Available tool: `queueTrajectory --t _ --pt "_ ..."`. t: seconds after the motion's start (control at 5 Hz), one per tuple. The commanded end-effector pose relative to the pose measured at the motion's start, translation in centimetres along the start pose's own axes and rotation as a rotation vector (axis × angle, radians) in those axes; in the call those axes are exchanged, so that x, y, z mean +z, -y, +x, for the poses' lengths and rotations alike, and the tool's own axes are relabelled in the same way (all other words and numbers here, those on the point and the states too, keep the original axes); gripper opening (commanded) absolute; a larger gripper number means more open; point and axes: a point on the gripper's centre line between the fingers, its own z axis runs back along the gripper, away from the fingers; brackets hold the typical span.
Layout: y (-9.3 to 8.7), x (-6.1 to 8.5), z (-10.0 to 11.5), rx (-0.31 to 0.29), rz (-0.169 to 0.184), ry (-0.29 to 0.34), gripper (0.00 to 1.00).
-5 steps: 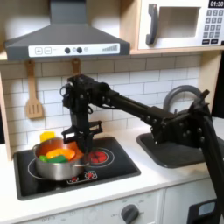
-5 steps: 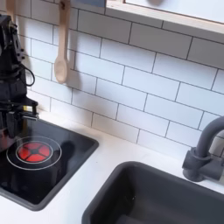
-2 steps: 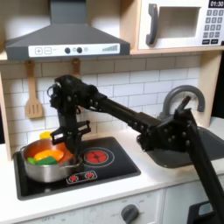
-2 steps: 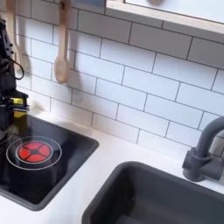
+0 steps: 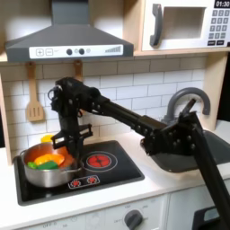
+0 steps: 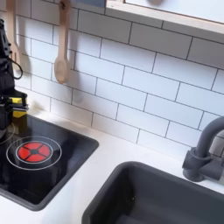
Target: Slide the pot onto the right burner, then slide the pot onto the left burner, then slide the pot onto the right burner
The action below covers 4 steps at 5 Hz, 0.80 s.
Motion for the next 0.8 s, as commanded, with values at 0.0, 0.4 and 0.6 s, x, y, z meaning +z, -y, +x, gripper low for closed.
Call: queueTrajectory --t 0.0,0.4,0.6 --pt "1.9 -0.3 -1.5 -0.067 -0.01 -0.007 0.0" --pt "3.3 -0.5 -2.1 -0.105 -0.016 -0.01 0.0" --pt "3.5 -0.5 -2.3 -0.109 -0.018 -0.009 0.0"
